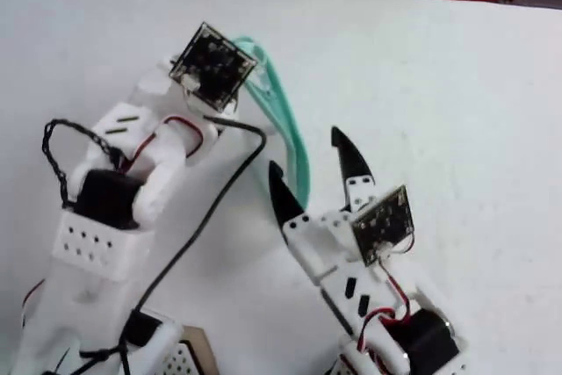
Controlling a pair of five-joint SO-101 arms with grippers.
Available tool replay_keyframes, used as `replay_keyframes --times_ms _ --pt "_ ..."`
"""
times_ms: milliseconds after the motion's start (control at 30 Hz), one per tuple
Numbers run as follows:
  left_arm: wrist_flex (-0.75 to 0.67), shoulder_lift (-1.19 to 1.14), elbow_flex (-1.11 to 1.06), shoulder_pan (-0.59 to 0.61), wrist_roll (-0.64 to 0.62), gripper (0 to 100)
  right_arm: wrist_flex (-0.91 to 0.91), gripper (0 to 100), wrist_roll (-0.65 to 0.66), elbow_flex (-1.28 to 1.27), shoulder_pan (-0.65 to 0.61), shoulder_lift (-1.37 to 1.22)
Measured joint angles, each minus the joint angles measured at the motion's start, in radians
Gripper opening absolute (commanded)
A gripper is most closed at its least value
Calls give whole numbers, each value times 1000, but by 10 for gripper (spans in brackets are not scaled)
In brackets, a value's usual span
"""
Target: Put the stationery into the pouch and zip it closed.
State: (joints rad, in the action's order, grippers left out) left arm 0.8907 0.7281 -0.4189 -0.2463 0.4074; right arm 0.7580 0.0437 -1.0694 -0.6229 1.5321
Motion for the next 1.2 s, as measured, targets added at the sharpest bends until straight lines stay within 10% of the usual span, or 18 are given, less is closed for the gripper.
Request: replay_keyframes --times_ms 233,667,900,1200 --pt "0 66 -86 -80 0 23 -158 11 0 0 32 -204" --pt "-21 84 -91 -48 0 23 -210 20 169 -199 110 51" --pt "-94 84 -91 40 0 23 -87 21 410 -293 -149 242" --pt "-110 84 -92 61 0 23 -77 21 423 -296 -173 253"
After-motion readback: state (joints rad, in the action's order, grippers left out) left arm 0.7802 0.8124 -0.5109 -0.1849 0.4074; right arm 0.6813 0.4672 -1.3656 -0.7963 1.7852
